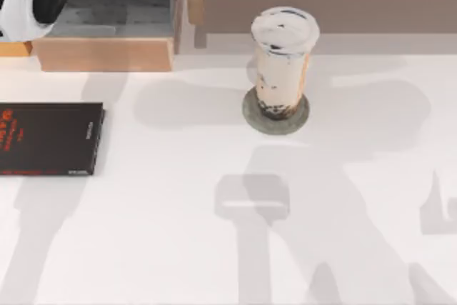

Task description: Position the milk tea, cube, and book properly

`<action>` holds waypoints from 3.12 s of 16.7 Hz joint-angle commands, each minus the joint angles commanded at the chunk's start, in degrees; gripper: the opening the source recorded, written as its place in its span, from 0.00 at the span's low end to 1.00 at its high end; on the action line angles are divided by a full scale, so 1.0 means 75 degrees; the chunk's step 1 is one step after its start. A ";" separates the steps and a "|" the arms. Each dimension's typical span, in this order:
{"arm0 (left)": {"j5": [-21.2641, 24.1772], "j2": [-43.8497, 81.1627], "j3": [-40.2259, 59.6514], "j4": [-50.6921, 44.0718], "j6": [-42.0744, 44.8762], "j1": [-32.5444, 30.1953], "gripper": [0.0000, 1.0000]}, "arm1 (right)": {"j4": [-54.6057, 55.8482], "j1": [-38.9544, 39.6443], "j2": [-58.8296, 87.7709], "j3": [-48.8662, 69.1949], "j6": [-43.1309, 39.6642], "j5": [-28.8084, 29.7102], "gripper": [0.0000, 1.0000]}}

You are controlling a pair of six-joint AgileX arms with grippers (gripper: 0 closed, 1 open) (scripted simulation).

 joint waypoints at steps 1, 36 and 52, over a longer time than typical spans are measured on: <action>0.0000 0.0000 0.0000 0.0000 0.0000 0.0000 0.00 | 0.0000 0.0000 0.0000 0.0000 0.0000 0.0000 1.00; 0.1956 -0.4649 -0.5718 0.2484 1.0021 0.0401 0.00 | 0.0000 0.0000 0.0000 0.0000 0.0000 0.0000 1.00; 0.1951 -0.2704 -0.8358 0.1648 1.2469 0.1987 0.00 | 0.0000 0.0000 0.0000 0.0000 0.0000 0.0000 1.00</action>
